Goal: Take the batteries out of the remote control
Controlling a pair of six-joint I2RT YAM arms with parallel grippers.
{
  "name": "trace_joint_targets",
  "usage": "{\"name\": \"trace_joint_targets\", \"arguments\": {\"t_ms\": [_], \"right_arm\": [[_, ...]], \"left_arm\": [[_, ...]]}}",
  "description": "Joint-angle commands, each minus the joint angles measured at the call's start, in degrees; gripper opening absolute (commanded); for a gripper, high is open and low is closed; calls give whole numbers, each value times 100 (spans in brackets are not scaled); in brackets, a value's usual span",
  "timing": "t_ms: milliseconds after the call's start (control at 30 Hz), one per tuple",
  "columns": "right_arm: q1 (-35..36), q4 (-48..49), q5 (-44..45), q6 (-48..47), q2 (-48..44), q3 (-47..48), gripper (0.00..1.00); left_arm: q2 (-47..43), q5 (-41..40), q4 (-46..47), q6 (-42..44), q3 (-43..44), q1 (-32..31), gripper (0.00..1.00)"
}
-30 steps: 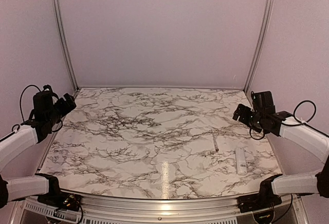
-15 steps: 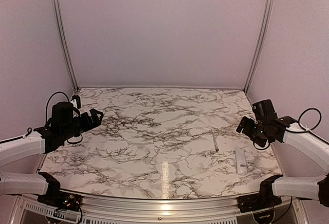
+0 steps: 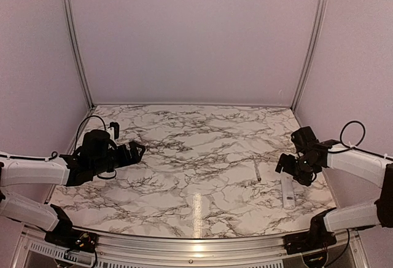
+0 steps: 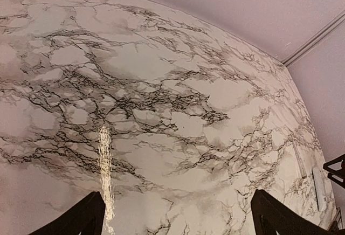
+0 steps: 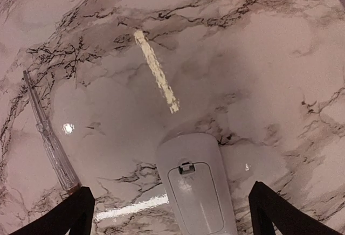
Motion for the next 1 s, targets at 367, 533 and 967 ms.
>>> {"name": "trace_joint_targets", "arguments": {"t_ms": [367, 533, 967], "right_arm": [[63, 61, 10, -26, 830, -308, 98], [96, 192, -117, -126, 951, -334, 96], [166, 327, -514, -233, 1213, -228, 44]], "left_arm": [[69, -190, 257, 192, 144, -80, 99], [124, -215, 242, 225, 158, -80, 99], [23, -320, 165, 284, 138, -80, 99]]}}
